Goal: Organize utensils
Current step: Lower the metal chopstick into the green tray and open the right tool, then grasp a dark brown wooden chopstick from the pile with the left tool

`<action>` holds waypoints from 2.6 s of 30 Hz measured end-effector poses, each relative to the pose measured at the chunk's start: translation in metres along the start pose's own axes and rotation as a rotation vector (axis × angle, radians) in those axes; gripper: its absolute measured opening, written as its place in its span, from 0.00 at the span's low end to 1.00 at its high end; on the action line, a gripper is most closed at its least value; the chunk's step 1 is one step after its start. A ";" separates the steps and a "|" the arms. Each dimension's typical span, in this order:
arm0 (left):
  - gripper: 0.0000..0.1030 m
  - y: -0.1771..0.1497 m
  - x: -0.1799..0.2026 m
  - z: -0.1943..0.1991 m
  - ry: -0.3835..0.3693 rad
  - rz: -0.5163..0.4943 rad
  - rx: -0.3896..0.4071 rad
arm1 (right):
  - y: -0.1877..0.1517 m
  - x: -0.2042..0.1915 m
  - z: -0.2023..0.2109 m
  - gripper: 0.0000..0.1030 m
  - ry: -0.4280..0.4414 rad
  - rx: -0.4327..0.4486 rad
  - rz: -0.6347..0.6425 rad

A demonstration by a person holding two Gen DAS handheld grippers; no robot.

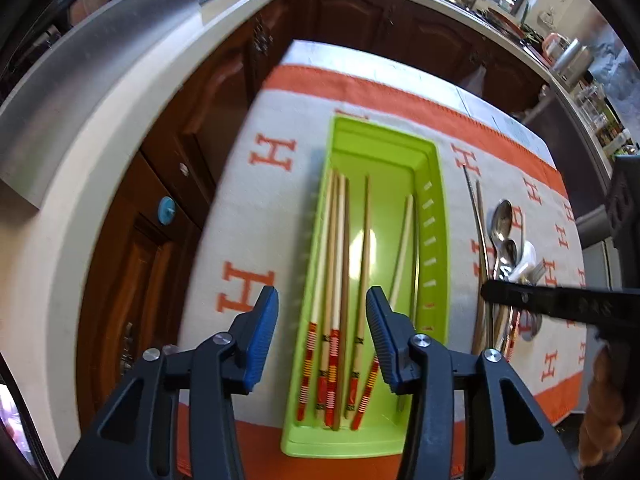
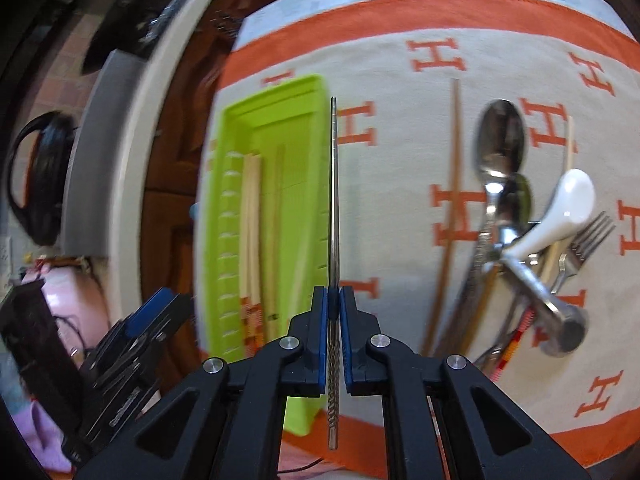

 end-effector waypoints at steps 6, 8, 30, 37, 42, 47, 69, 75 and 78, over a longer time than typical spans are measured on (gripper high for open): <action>0.45 0.002 -0.010 0.004 0.025 0.026 0.013 | -0.006 -0.038 -0.003 0.06 0.028 -0.031 0.075; 0.45 0.001 -0.012 0.004 0.029 0.034 0.009 | -0.005 -0.039 -0.006 0.07 0.025 -0.027 0.094; 0.53 -0.006 0.054 0.006 -0.002 -0.069 -0.013 | -0.009 0.043 0.036 0.14 -0.044 0.056 0.079; 0.53 -0.009 0.098 0.002 -0.031 -0.127 -0.031 | -0.009 0.084 0.059 0.14 -0.059 0.107 0.051; 0.53 -0.008 0.127 -0.007 -0.085 -0.132 -0.061 | -0.009 0.110 0.074 0.14 -0.075 0.137 0.029; 0.53 -0.005 0.155 -0.028 -0.116 -0.143 -0.110 | -0.006 0.140 0.086 0.14 -0.077 0.162 -0.012; 0.36 -0.002 0.201 -0.134 0.009 -0.209 -0.253 | 0.003 0.201 0.088 0.14 -0.028 0.173 -0.106; 0.20 0.002 0.208 -0.139 0.051 -0.246 -0.204 | 0.003 0.205 0.081 0.14 -0.004 0.157 -0.121; 0.04 0.003 0.204 -0.137 0.004 -0.203 -0.206 | 0.002 0.204 0.078 0.14 0.013 0.149 -0.127</action>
Point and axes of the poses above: each gripper's, at about its wrist camera, not at the fingertips, and z roughly against the way its jaws point, x to its right, y to its top, the point moved 9 cm from there along -z, roughly the way its jaws point, and after that the axes turned 1 degree about -y, right-handed, at the moved point
